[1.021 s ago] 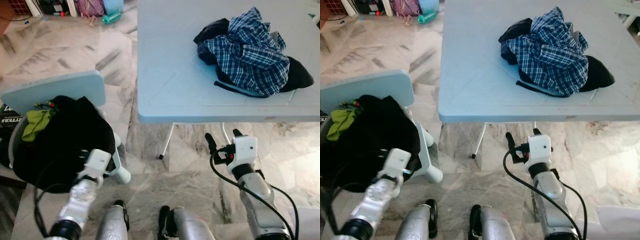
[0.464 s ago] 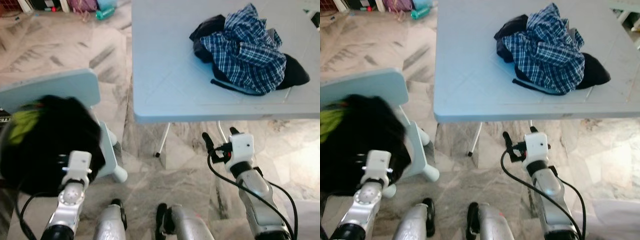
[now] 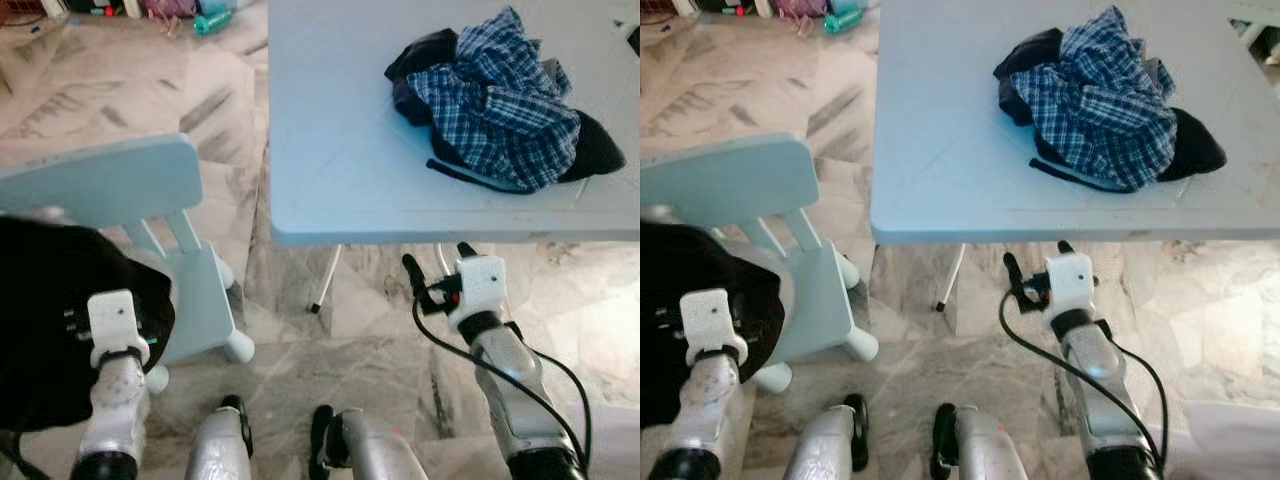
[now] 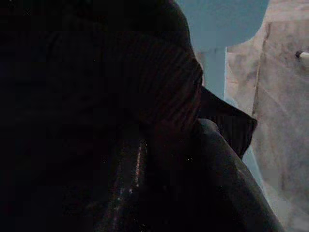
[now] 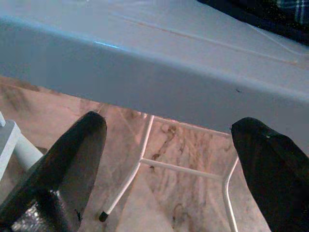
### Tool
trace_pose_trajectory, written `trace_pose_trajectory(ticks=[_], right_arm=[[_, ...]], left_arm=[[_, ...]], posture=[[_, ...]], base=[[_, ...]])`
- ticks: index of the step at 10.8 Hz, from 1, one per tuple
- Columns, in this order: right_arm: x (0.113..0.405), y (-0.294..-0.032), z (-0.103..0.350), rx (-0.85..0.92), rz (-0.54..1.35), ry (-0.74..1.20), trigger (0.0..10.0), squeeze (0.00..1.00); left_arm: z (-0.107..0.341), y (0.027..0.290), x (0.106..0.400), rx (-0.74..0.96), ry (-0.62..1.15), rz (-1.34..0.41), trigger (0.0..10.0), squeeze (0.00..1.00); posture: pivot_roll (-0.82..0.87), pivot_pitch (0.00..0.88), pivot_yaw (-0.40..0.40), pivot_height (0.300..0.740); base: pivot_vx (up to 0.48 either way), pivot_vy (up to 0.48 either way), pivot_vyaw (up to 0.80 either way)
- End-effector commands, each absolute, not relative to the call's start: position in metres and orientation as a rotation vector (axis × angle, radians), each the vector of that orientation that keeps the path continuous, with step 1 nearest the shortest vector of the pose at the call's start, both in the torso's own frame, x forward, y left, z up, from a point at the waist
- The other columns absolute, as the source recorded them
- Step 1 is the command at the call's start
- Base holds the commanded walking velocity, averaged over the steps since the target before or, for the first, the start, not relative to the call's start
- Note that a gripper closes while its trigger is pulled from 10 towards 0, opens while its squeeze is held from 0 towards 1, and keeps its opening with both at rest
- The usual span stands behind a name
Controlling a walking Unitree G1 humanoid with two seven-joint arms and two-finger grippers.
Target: Hang hanger
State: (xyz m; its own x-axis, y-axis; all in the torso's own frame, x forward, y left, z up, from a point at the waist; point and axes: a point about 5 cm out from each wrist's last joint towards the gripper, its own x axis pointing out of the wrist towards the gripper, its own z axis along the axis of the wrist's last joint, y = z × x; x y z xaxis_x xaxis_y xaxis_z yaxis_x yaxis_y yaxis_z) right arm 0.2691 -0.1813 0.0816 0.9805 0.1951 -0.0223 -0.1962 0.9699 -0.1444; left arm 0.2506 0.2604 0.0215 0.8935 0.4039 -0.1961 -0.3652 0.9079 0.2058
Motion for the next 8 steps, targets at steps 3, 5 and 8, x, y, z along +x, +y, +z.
trace_pose_trajectory(ticks=[3, 5, 8], right_arm=[[0.266, -0.188, 0.076, -0.157, 0.194, 0.037, 10.0, 0.0], [0.27, -0.186, 0.078, -0.158, 0.191, 0.034, 10.0, 0.0], [0.269, -0.185, 0.075, -0.16, 0.19, 0.039, 10.0, 0.0]], left_arm=[[0.014, 0.262, 0.245, 0.159, 0.29, 0.338, 0.0, 0.0], [0.008, 0.247, 0.248, 0.171, 0.321, 0.156, 0.0, 0.0], [0.004, 0.227, 0.244, 0.276, 0.346, -0.13, 0.0, 0.0]], posture=[[-0.02, 0.231, -0.112, 0.74], [-0.02, 0.227, -0.113, 0.74], [-0.02, 0.224, -0.108, 0.74]], base=[[0.0, 0.0, 0.0], [0.0, 0.0, 0.0], [0.0, 0.0, 0.0]])
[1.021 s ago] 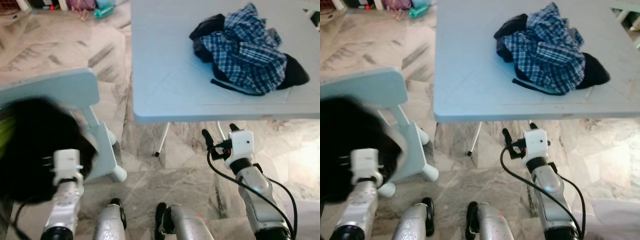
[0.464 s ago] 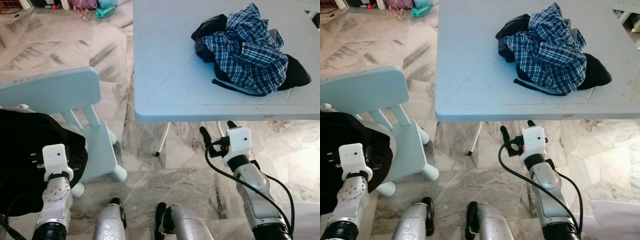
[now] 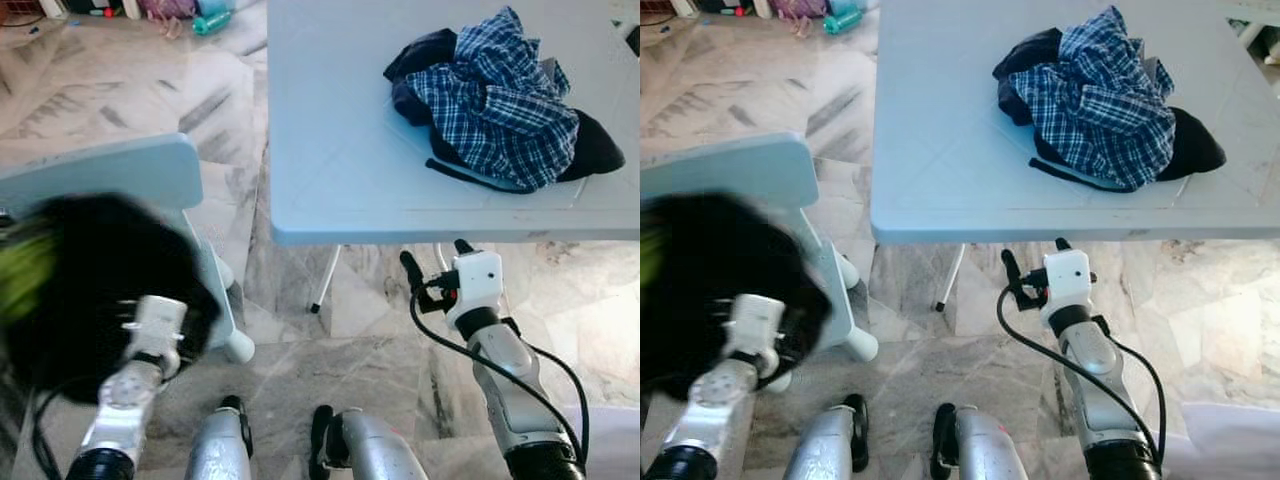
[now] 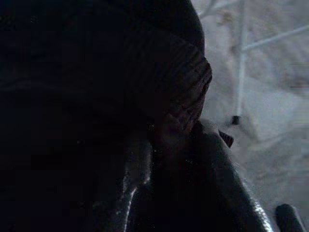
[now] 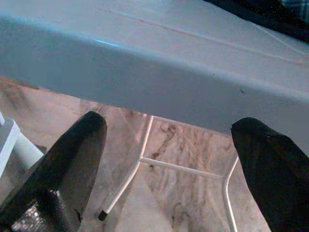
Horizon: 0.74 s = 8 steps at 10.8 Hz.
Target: Hang hanger
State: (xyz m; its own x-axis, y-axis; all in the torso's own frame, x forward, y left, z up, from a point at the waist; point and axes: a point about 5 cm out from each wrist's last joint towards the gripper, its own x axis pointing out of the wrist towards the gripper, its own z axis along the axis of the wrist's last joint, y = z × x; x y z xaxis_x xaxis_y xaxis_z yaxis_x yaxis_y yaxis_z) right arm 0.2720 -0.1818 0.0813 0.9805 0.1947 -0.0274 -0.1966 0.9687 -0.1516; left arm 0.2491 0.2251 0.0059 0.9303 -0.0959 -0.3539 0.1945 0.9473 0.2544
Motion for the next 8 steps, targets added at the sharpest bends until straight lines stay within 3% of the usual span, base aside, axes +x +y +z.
trace_pose_trajectory(ticks=[1, 5, 6, 7, 8], right_arm=[[0.269, -0.185, 0.075, -0.159, 0.187, 0.037, 10.0, 0.0], [0.267, -0.186, 0.073, -0.152, 0.171, 0.045, 10.0, 0.0], [0.267, -0.186, 0.072, -0.15, 0.172, 0.046, 10.0, 0.0], [0.266, -0.184, 0.072, -0.147, 0.172, 0.047, 10.0, 0.0], [0.266, -0.183, 0.071, -0.145, 0.17, 0.047, 10.0, 0.0]], left_arm=[[0.005, 0.23, 0.244, 0.289, 0.34, -0.138, 0.0, 0.0], [0.004, 0.264, 0.238, 0.424, 0.423, 0.004, 0.0, 0.0], [0.003, 0.267, 0.236, 0.43, 0.436, 0.02, 9.2, 0.0], [0.004, 0.263, 0.236, 0.397, 0.423, -0.024, 10.0, 1.0], [0.005, 0.258, 0.239, 0.43, 0.411, -0.07, 10.0, 1.0]], posture=[[-0.02, 0.223, -0.105, 0.74], [-0.01, 0.231, -0.097, 0.74], [-0.01, 0.231, -0.097, 0.74], [-0.01, 0.232, -0.094, 0.74], [-0.01, 0.23, -0.092, 0.74]], base=[[0.0, 0.0, 0.0], [0.0, 0.0, 0.0], [0.0, 0.0, 0.0], [0.0, 0.0, 0.0], [0.0, 0.0, 0.0]])
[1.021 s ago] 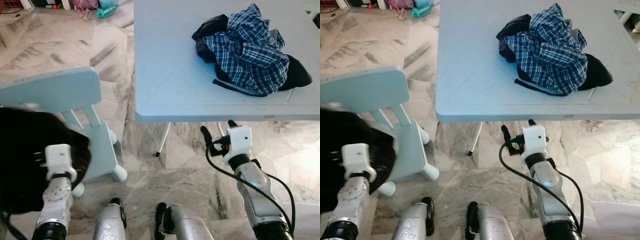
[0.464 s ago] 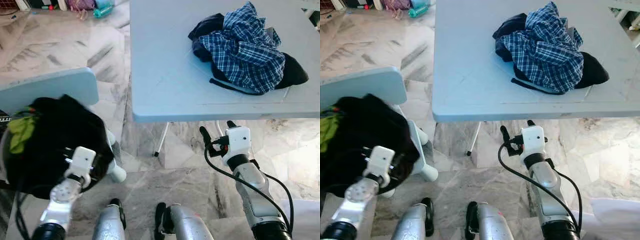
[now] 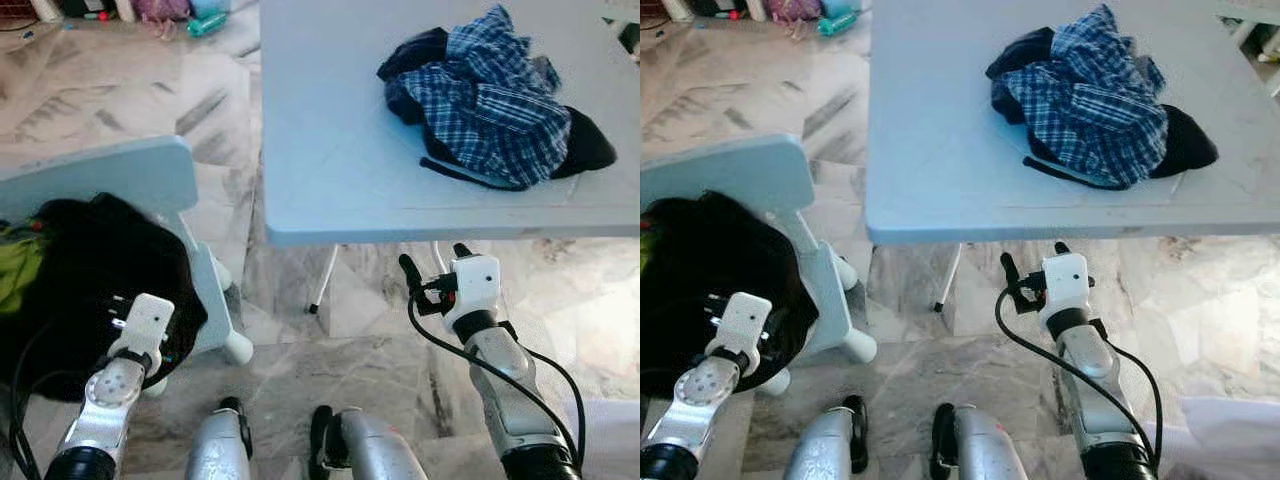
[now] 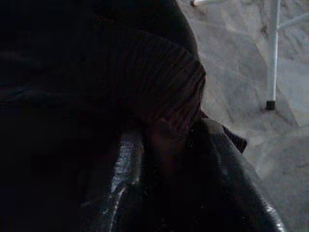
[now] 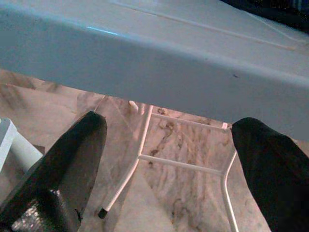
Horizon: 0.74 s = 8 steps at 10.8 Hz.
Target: Hang hanger
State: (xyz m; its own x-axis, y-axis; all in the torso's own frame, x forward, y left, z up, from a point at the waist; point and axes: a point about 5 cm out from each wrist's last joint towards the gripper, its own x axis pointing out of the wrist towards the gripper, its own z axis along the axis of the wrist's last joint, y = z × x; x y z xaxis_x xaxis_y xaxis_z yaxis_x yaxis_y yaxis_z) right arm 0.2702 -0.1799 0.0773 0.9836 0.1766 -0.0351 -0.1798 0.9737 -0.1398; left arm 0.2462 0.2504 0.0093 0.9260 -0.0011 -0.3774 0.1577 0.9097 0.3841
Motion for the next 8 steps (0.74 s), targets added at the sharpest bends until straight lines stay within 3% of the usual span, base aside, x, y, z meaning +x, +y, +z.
trace_pose_trajectory(ticks=[1, 3, 6, 8], right_arm=[[0.266, -0.185, 0.071, -0.143, 0.166, 0.047, 10.0, 0.0], [0.266, -0.187, 0.07, -0.129, 0.152, 0.053, 10.0, 0.0], [0.27, -0.182, 0.07, -0.123, 0.16, 0.051, 10.0, 0.0], [0.27, -0.181, 0.069, -0.121, 0.164, 0.052, 10.0, 0.0]], left_arm=[[0.01, 0.256, 0.243, 0.482, 0.378, -0.07, 10.0, 1.0], [0.035, 0.251, 0.244, 0.588, 0.151, 0.061, 10.0, 1.0], [0.023, 0.247, 0.232, 0.571, 0.186, 0.06, 10.0, 1.0], [0.049, 0.238, 0.234, 0.647, 0.007, 0.04, 10.0, 1.0]], posture=[[-0.01, 0.23, -0.09, 0.74], [0.0, 0.232, -0.091, 0.74], [0.01, 0.226, -0.088, 0.74], [0.02, 0.224, -0.085, 0.74]], base=[[0.0, 0.0, 0.0], [0.0, 0.0, 0.0], [0.0, 0.0, 0.0], [0.0, 0.0, 0.0]])
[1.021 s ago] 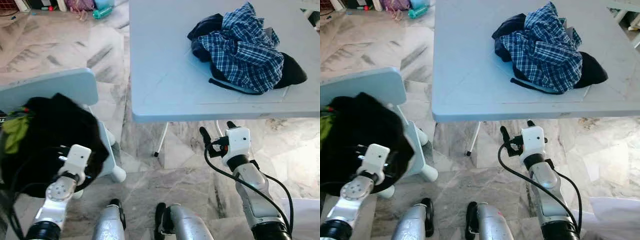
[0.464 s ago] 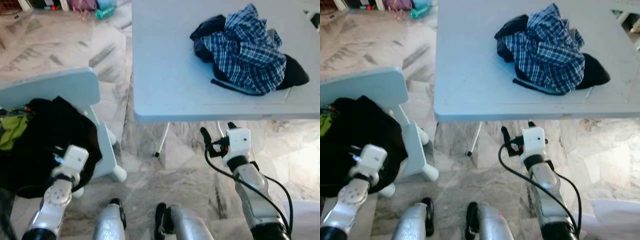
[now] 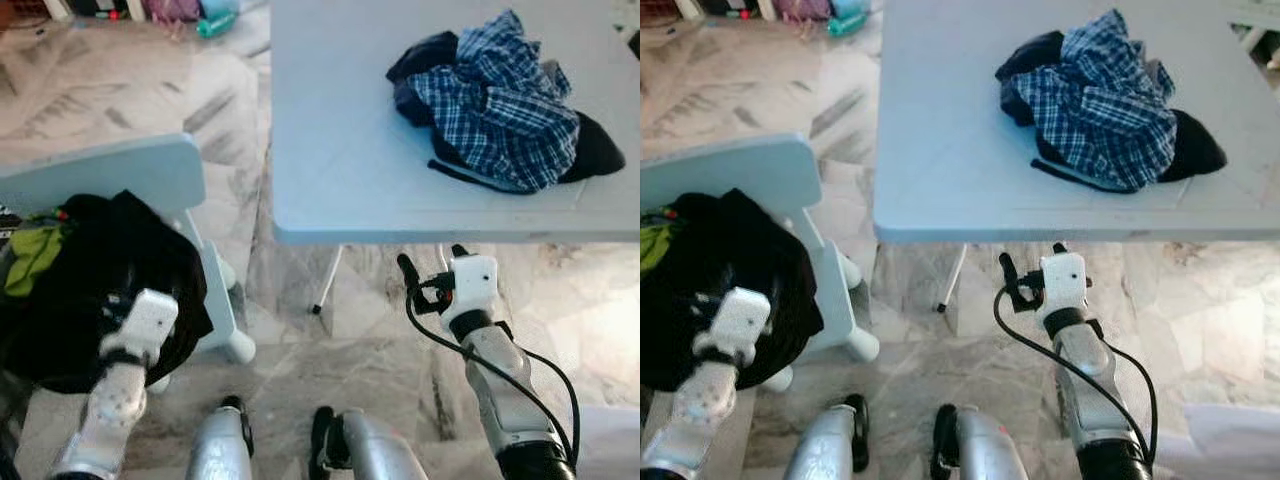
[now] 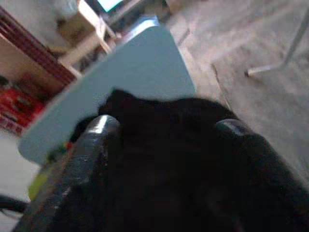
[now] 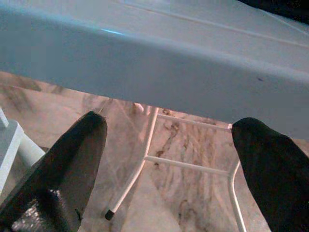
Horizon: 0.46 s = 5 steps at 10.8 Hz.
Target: Hang hanger
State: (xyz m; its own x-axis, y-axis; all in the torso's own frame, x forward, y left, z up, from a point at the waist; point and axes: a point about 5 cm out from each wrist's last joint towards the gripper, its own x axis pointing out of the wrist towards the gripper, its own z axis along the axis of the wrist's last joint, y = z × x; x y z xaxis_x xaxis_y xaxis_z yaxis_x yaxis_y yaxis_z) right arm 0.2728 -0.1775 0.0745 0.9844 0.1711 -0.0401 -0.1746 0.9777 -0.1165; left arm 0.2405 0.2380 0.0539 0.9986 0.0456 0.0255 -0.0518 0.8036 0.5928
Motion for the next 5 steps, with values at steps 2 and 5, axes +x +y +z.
trace_pose_trajectory(ticks=[2, 5], right_arm=[[0.27, -0.18, 0.069, -0.116, 0.162, 0.052, 10.0, 0.0], [0.269, -0.176, 0.067, -0.112, 0.172, 0.056, 10.0, 0.0]], left_arm=[[0.035, 0.245, 0.221, 0.566, 0.107, 0.089, 10.0, 1.0], [-0.005, 0.248, 0.209, 0.54, 0.406, 0.021, 10.0, 0.0]], posture=[[0.03, 0.232, -0.078, 0.74], [0.02, 0.234, -0.076, 0.74]], base=[[0.0, 0.0, 0.0], [0.0, 0.0, 0.0]])
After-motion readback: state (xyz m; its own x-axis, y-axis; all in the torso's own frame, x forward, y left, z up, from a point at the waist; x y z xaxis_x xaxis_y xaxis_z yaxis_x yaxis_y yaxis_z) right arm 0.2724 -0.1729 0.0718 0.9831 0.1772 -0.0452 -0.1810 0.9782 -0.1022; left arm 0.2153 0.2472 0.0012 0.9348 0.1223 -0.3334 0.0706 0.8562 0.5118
